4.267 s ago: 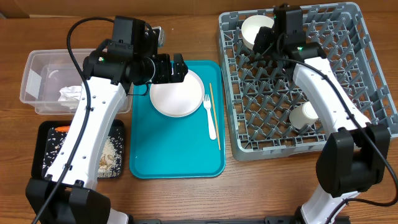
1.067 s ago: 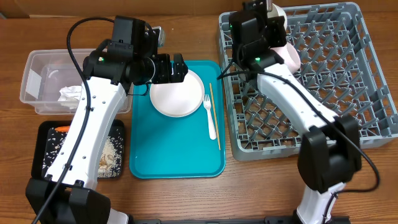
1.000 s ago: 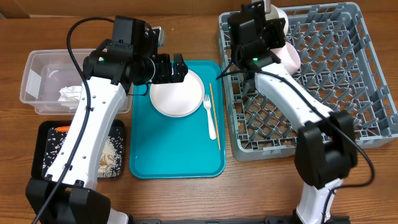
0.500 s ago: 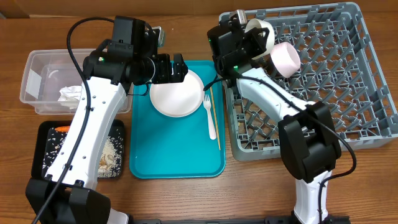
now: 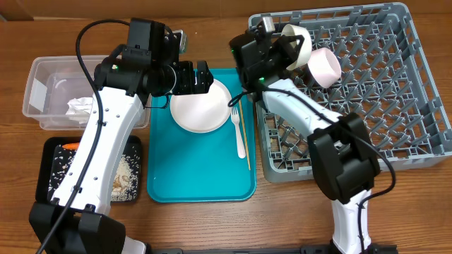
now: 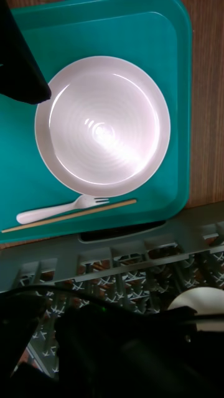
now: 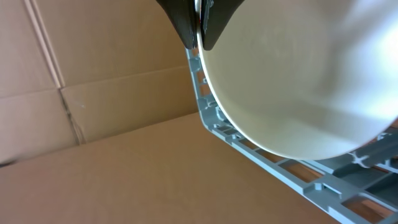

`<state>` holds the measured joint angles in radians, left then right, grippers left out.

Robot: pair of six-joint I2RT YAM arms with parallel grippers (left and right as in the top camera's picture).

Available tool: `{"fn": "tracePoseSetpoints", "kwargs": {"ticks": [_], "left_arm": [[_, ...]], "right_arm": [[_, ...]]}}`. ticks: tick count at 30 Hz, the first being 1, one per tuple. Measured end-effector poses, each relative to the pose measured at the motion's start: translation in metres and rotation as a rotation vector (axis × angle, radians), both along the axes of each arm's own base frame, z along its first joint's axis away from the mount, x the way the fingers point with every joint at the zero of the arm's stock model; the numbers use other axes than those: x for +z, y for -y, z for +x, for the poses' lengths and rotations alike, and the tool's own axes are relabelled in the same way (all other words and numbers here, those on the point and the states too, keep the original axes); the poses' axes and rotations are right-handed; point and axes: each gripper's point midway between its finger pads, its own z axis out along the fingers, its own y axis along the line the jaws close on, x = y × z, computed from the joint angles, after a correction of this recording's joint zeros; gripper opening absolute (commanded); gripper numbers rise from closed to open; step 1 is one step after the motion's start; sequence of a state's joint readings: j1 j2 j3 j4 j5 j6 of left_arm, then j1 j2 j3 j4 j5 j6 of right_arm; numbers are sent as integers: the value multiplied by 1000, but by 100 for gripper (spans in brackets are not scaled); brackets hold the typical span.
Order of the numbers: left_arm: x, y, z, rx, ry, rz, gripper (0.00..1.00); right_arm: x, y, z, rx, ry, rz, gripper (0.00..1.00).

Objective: Sort waste into correct bins and load items into the dishwasher
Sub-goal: 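Move the right gripper left over the white plate on the teal tray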

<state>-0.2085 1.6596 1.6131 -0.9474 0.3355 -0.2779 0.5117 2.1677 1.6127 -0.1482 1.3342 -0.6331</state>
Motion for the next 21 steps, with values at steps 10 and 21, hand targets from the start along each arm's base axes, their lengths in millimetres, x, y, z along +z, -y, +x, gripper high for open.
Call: {"fn": "tracePoseSetpoints", "kwargs": {"ticks": [10, 21], "left_arm": [[0, 0, 0, 0, 0, 0, 100], [0, 0, 0, 0, 0, 0, 100]], "right_arm": [[-16, -39, -10, 40, -30, -65, 4], [-31, -50, -14, 65, -75, -96, 30]]}}
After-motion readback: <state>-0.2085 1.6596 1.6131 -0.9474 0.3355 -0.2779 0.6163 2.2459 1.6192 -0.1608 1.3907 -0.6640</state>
